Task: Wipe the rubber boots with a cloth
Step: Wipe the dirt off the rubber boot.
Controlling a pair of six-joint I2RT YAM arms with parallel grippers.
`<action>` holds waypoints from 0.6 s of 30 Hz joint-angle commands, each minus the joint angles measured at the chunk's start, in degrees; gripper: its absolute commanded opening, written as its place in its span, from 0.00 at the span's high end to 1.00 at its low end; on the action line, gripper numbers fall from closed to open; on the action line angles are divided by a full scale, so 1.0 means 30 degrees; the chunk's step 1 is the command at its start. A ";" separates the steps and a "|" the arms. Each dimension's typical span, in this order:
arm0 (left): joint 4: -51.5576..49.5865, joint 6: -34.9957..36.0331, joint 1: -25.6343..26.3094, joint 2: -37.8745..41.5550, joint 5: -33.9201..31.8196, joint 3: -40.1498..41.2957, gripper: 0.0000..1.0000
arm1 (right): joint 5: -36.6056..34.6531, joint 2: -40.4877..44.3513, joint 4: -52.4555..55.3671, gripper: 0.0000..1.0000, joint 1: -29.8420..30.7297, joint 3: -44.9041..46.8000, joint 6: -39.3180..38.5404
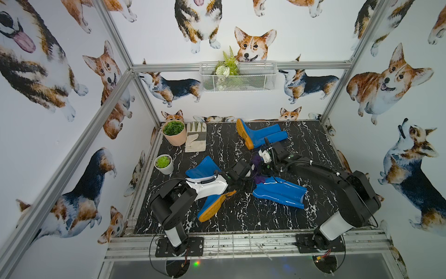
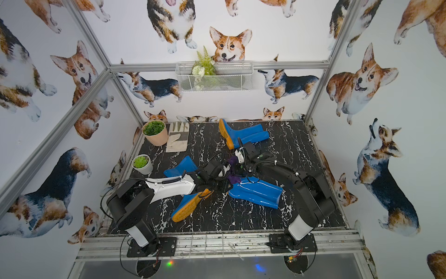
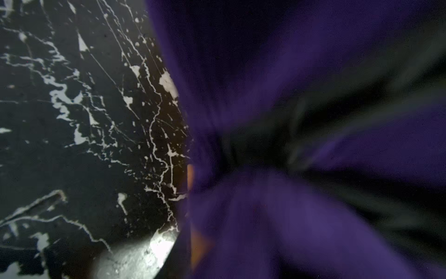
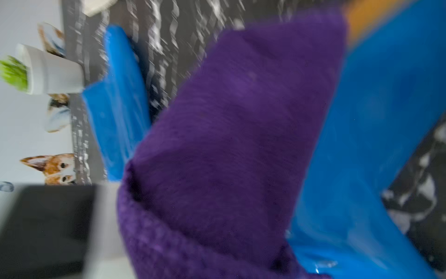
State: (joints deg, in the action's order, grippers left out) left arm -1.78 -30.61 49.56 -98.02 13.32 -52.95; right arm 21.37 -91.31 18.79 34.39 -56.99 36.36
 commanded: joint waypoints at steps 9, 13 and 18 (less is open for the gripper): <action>0.0545 -0.0484 -0.0055 0.0169 0.0701 0.0389 1.00 | -0.0236 -0.4459 0.1950 1.00 -0.3904 -0.6593 -0.1232; 0.0369 -0.0493 -0.0085 0.0020 0.0632 0.0089 1.00 | 0.0007 -0.3931 0.2162 1.00 -0.3455 -0.6466 -0.0910; 0.0334 -0.0580 -0.0224 0.0116 0.0571 0.0086 1.00 | -0.0339 -0.1475 0.1017 1.00 -0.0521 -0.2712 0.0498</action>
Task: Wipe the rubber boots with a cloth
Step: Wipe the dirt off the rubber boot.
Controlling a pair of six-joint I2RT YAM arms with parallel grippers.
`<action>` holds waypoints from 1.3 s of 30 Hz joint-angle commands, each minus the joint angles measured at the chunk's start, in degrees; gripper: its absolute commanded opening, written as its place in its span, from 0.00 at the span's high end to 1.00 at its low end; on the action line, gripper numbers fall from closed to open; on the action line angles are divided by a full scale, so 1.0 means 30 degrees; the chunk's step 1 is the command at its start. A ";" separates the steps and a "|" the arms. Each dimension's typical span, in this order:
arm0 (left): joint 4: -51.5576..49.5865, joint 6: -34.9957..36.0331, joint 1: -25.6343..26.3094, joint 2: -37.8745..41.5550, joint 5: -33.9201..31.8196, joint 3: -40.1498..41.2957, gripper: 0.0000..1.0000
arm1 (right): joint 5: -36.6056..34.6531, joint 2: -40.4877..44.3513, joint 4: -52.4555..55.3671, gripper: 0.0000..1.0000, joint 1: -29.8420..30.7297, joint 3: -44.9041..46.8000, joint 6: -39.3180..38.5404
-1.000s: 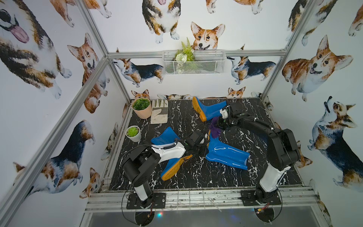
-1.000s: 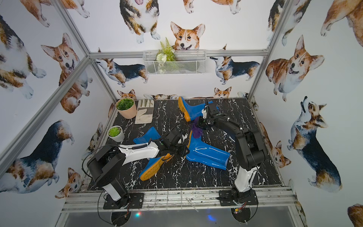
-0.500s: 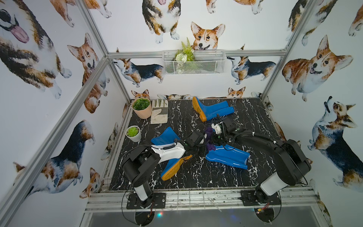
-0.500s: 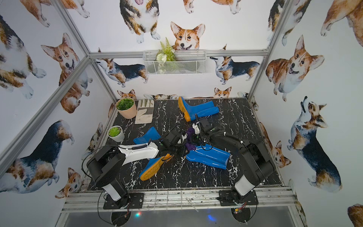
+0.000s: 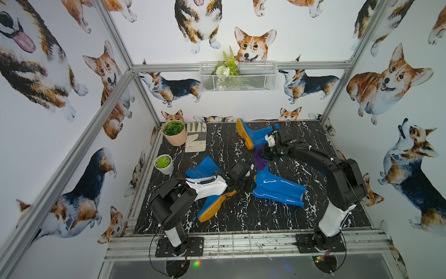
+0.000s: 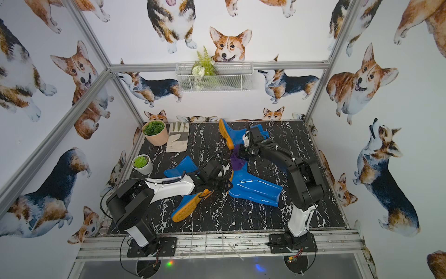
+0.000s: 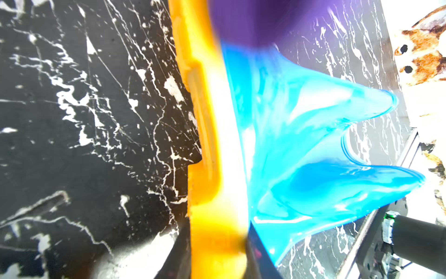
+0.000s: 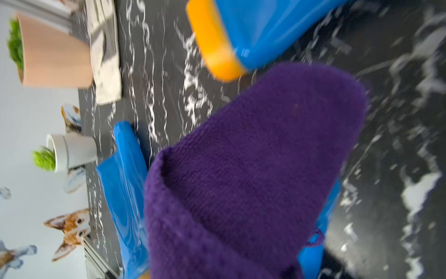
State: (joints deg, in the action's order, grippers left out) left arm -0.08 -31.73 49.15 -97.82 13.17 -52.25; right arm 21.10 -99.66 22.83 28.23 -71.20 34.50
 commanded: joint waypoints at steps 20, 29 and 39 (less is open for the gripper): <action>-0.3545 -0.0897 -0.0854 0.0583 -0.2129 -0.1465 1.00 | 0.0629 -0.0269 0.2410 1.00 -0.4194 -0.1939 0.0357; -0.7731 0.2197 -0.0542 0.3909 -0.5752 -0.2396 0.44 | 0.0299 0.7779 -0.0679 1.00 -0.8133 0.6674 0.2671; -0.7715 0.9258 0.6039 0.0833 -0.9527 -0.5230 0.40 | -0.1157 0.8946 0.0927 1.00 -1.0266 0.6218 0.2161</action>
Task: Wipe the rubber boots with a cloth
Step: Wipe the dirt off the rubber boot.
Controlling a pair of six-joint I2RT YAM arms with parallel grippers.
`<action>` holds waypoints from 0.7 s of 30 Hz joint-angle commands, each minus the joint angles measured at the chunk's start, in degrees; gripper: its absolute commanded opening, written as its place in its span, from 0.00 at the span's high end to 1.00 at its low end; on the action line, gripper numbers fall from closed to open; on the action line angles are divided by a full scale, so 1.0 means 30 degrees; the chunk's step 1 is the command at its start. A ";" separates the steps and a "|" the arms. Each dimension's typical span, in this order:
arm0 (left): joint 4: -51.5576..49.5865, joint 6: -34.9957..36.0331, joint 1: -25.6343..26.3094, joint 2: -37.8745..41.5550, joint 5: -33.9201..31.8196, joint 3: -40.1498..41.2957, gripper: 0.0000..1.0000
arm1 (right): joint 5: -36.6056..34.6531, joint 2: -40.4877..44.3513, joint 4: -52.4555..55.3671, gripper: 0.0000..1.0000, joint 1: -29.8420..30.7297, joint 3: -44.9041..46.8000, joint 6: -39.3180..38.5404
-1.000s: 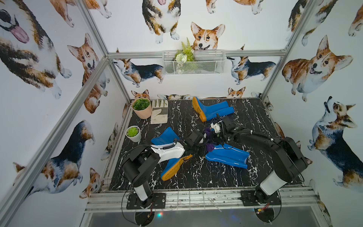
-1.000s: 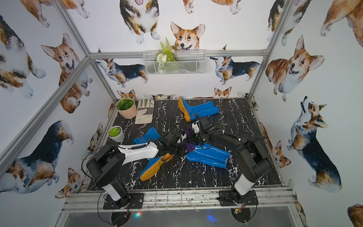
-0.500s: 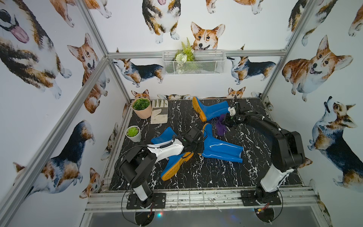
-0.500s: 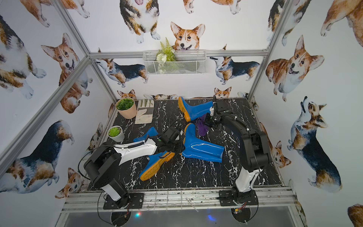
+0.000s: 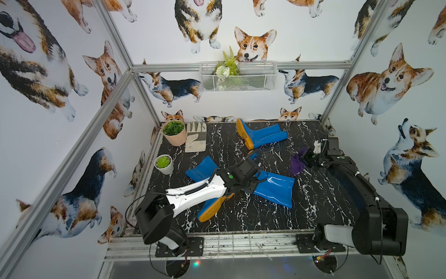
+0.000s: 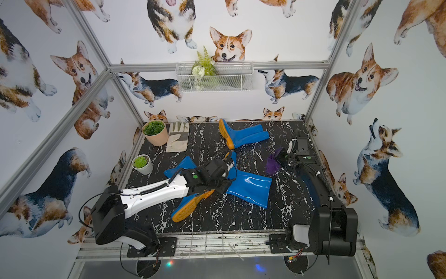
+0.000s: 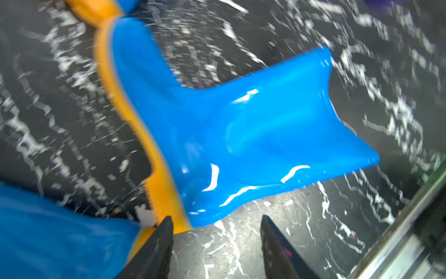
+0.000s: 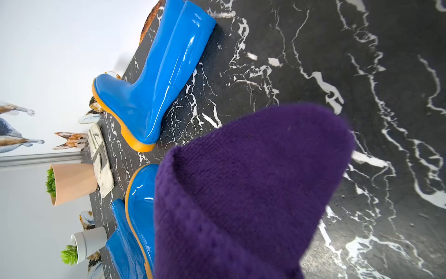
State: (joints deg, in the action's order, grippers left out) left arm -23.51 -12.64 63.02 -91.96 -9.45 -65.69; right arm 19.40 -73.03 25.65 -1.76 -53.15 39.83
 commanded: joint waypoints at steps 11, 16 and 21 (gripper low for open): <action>-0.1386 0.6686 0.4953 -0.8410 -0.3456 -0.7204 0.38 | -0.0896 0.1262 0.0669 1.00 -0.0848 0.1262 -0.0101; -0.1451 0.7244 0.5251 -0.9685 -0.3188 -0.8071 0.04 | -0.0716 0.1625 0.0796 1.00 -0.1060 0.1827 -0.0300; -0.1438 0.7584 0.5423 -1.0533 -0.3248 -0.8456 0.09 | -0.0440 0.1550 0.0687 1.00 -0.1083 0.2040 -0.0424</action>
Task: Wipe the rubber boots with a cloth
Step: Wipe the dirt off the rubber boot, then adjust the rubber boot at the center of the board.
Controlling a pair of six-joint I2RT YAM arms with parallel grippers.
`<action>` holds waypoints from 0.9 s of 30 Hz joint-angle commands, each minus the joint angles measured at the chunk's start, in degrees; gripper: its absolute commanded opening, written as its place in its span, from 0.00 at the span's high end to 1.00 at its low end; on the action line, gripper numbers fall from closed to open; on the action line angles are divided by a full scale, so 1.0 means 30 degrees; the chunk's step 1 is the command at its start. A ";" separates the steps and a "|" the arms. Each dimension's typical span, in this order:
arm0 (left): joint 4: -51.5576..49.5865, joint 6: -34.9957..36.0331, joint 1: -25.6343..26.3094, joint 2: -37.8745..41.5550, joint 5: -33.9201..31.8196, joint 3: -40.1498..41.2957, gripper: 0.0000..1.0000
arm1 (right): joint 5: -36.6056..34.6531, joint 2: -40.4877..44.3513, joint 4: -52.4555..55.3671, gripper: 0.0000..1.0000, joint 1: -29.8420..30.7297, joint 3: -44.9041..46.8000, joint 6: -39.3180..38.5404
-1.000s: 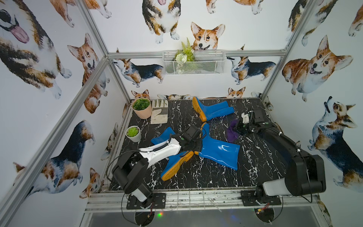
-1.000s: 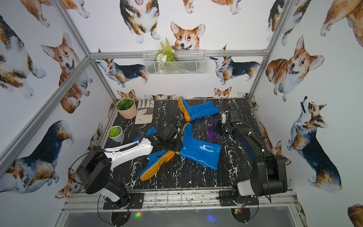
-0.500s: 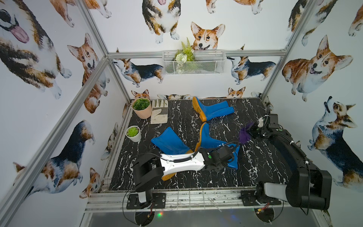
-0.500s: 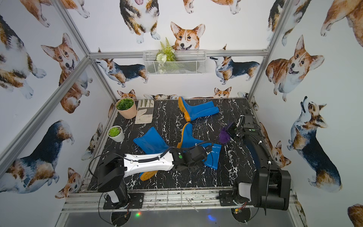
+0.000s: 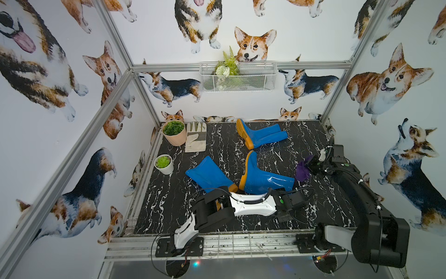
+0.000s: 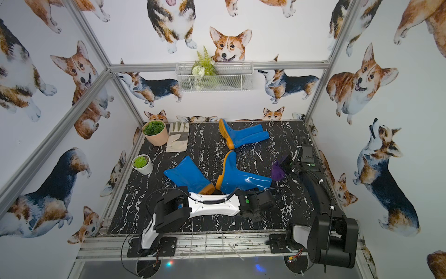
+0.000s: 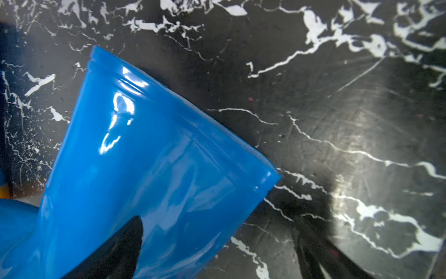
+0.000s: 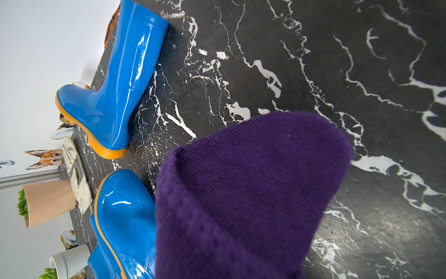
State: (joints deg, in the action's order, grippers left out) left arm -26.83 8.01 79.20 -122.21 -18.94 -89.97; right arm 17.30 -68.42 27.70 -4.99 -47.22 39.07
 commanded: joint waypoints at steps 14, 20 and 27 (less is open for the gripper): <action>-0.1558 0.1682 -0.0245 -0.0331 -0.2206 -0.3273 1.00 | -0.1512 0.2127 0.0900 1.00 -0.0064 -0.0447 0.0511; -0.2533 0.0732 -0.1800 0.0832 0.0453 -0.7278 1.00 | -0.4916 0.5512 0.1357 1.00 -0.0121 -0.1442 0.1346; -0.3081 -0.0563 -0.3483 -0.1538 0.4770 -1.5434 1.00 | -0.4965 0.6458 0.2670 1.00 -0.0084 -0.2481 0.1672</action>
State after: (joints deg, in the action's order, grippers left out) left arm -36.03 8.29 69.76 -123.63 -13.67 -126.54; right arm 3.11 -49.52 32.80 -5.32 -53.89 42.35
